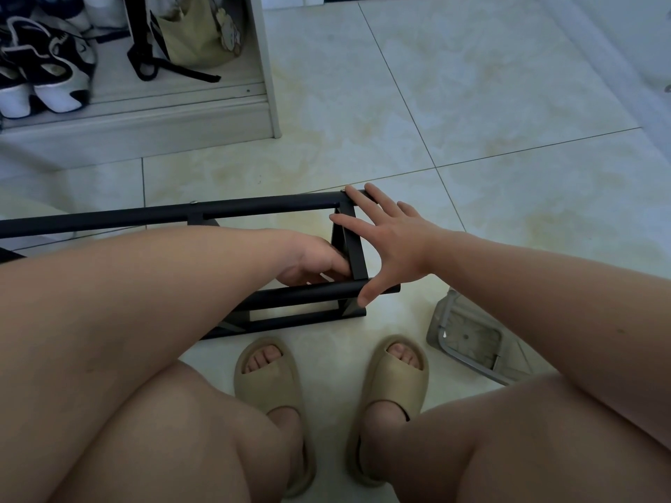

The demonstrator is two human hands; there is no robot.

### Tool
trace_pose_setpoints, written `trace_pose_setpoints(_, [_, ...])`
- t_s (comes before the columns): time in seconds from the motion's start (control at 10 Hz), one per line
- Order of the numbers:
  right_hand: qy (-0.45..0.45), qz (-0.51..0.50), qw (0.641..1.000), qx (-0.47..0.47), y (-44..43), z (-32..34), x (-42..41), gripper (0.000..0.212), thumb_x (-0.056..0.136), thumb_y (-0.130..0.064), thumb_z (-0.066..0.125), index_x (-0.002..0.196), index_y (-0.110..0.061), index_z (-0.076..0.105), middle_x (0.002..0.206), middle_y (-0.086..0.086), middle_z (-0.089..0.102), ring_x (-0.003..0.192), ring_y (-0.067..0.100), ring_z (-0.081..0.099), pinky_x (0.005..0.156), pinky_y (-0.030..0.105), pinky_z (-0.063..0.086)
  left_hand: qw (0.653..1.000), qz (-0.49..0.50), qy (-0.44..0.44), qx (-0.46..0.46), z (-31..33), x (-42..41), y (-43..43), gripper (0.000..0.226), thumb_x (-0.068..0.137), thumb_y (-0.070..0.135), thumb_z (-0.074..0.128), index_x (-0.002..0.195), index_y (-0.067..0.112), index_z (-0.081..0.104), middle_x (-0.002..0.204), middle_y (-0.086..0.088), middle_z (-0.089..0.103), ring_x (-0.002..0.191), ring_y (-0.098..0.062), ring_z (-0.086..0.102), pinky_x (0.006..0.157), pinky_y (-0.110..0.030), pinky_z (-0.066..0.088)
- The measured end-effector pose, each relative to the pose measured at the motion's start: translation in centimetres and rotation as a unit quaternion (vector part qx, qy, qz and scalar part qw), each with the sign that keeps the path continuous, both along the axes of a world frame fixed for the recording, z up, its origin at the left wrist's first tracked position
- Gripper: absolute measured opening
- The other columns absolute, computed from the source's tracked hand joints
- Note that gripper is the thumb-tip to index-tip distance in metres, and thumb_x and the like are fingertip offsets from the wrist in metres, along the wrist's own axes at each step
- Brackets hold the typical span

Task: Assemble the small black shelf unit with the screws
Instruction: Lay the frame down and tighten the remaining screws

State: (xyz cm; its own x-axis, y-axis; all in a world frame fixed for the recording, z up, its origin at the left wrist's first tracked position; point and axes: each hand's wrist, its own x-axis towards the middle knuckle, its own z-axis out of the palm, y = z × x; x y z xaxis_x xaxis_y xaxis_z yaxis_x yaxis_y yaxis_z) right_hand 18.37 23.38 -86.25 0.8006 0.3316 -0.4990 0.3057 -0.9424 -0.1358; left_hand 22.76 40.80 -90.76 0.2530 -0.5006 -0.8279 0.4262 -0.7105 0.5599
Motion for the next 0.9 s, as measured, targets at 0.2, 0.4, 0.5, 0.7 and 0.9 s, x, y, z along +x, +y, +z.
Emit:
trace_pose_setpoints(0.2, [-0.002, 0.001, 1.000, 0.001, -0.03, -0.02, 0.08, 0.140, 0.046, -0.096, 0.063, 0.157, -0.046, -0.007, 0.162, -0.009, -0.034, 0.151, 0.022, -0.030, 0.123, 0.061, 0.008, 0.999, 0.027, 0.017, 0.012, 0.40, 0.39, -0.18, 0.018, 0.089, 0.003, 0.065, 0.093, 0.019, 0.072, 0.109, 0.000, 0.071, 0.093, -0.017, 0.064, 0.078, -0.026, 0.049])
trace_pose_setpoints(0.4, [0.002, -0.002, 1.000, 0.004, -0.03, 0.03, 0.06, 0.140, 0.046, -0.096, 0.062, 0.157, -0.046, -0.007, 0.162, -0.009, -0.034, 0.151, 0.021, -0.030, 0.123, 0.061, 0.007, 1.000, -0.009, 0.015, 0.026, 0.35, 0.32, 0.17, 0.014, 0.092, 0.022, 0.066, 0.103, 0.024, 0.074, 0.116, 0.004, 0.074, 0.104, -0.019, 0.063, 0.099, -0.034, 0.047])
trace_pose_setpoints(0.5, [0.003, -0.001, 1.000, 0.002, -0.02, 0.07, 0.08, 0.140, 0.046, -0.096, 0.062, 0.157, -0.046, -0.007, 0.162, -0.009, -0.034, 0.150, 0.021, -0.030, 0.123, 0.061, 0.007, 1.000, -0.012, 0.006, 0.021, 0.46, 0.21, 0.07, 0.010, 0.090, 0.020, 0.070, 0.097, 0.025, 0.075, 0.107, 0.004, 0.076, 0.097, -0.017, 0.065, 0.092, -0.031, 0.049])
trace_pose_setpoints(0.7, [0.002, -0.001, 1.000, 0.006, -0.03, 0.03, 0.08, 0.140, 0.044, -0.097, 0.060, 0.157, -0.046, -0.006, 0.162, -0.009, -0.034, 0.150, 0.021, -0.030, 0.123, 0.061, 0.007, 1.000, 0.020, 0.016, 0.012, 0.64, 0.42, -0.17, 0.019, 0.090, 0.003, 0.064, 0.100, 0.018, 0.070, 0.120, -0.006, 0.071, 0.097, -0.020, 0.063, 0.084, -0.029, 0.048])
trace_pose_setpoints(0.9, [0.002, -0.003, 1.000, 0.008, -0.07, 0.03, 0.07, 0.140, 0.045, -0.097, 0.061, 0.157, -0.046, -0.006, 0.162, -0.009, -0.034, 0.150, 0.021, -0.031, 0.123, 0.061, 0.008, 0.999, -0.012, 0.020, 0.022, 0.43, 0.37, 0.20, 0.020, 0.094, 0.018, 0.064, 0.111, 0.021, 0.072, 0.121, 0.001, 0.072, 0.112, -0.022, 0.064, 0.100, -0.034, 0.046])
